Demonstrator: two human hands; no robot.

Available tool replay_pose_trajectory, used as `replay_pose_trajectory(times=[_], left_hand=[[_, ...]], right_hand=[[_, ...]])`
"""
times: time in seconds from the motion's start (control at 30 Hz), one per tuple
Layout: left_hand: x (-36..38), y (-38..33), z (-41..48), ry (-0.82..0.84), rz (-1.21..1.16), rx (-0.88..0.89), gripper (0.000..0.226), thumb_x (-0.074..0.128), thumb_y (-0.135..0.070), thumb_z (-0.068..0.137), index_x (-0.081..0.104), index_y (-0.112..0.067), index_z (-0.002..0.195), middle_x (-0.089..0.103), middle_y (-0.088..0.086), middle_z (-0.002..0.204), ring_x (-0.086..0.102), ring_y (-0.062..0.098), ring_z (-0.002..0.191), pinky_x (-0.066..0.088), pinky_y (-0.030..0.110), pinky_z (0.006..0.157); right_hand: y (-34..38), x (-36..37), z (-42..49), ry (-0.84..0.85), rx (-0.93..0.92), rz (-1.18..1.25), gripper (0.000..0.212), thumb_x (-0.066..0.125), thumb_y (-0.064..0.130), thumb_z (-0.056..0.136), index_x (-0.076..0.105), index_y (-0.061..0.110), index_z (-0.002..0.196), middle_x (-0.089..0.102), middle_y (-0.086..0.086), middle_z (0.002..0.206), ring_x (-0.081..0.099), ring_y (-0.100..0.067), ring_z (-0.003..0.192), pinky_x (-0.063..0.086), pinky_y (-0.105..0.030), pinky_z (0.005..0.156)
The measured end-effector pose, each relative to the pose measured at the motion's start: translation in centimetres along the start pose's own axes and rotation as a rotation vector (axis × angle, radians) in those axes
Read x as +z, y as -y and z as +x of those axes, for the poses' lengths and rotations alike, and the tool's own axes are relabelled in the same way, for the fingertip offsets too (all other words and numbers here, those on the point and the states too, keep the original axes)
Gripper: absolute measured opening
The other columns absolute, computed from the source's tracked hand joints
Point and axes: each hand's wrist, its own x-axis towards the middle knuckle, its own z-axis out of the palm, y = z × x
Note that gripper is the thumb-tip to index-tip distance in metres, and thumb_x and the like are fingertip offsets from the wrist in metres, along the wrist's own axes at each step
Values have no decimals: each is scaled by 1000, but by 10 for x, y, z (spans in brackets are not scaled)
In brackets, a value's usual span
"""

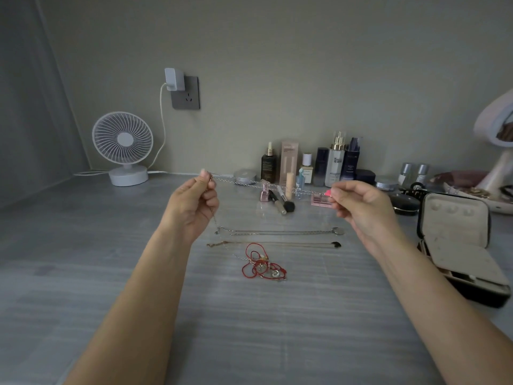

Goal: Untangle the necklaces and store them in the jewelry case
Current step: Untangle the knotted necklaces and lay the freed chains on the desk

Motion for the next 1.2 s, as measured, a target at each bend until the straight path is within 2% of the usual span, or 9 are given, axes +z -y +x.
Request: replay_pose_trajectory(times=[0.1,0.37,0.47,0.57,0.73,0.8,0.93,1.07,1.2], left_hand=[[0,-3,2,25,75,32,22,48,-14,94,51,-13,72,53,-6,54,39,2,42,33,11,41],[3,-16,24,-3,689,-46,22,54,-10,92,54,-7,70,49,3,62,39,3,41,34,12,39],[13,-40,39,24,771,-33,19,53,-8,92,54,-6,73,47,6,65,40,3,41,34,11,39],[22,-68,52,54,912,-25,15,56,-9,90,57,-4,77,48,6,67,38,10,53,36,12,40],[20,-84,76,55,1070,-55,11,58,-11,89,59,-2,82,50,6,67,38,12,55,37,13,39],[15,-79,83,60,1126,-70,12,59,-12,89,60,-2,83,51,6,67,39,13,54,37,14,40],[-2,-51,95,86,1269,-131,21,59,-14,89,55,-6,70,51,7,64,37,15,51,35,17,39],[-25,-10,98,93,1378,-224,28,54,-20,92,50,-8,67,46,8,64,35,18,51,34,22,49],[-34,21,94,165,1555,-217,39,50,-22,94,47,-10,57,43,4,52,39,14,42,33,18,43]], right_hand=[[-1,0,3,-13,1,4,11,60,1,84,64,12,85,67,4,60,59,0,52,47,-15,53],[5,-1,26,1,129,-216,11,61,2,84,64,4,94,66,-4,75,59,-8,62,48,-20,59],[15,2,40,-3,116,-215,10,61,2,84,65,6,92,66,-4,75,58,-8,60,50,-17,55],[24,9,51,18,78,-210,7,62,3,83,66,8,87,66,-4,73,58,-7,58,49,-15,52],[18,23,61,31,93,-215,9,63,3,83,66,4,92,66,-4,71,58,-8,58,48,-16,53],[12,26,62,30,115,-204,9,63,3,83,66,3,92,65,-4,70,56,-9,59,47,-16,53],[-7,23,67,25,166,-248,8,61,3,85,65,2,92,64,-4,70,56,-11,59,46,-20,56],[-32,11,69,31,225,-355,6,61,3,84,66,6,88,66,-5,75,56,-9,59,44,-14,49],[-52,3,72,46,208,-457,5,63,2,83,67,4,84,65,-6,73,54,-12,59,45,-13,53]])
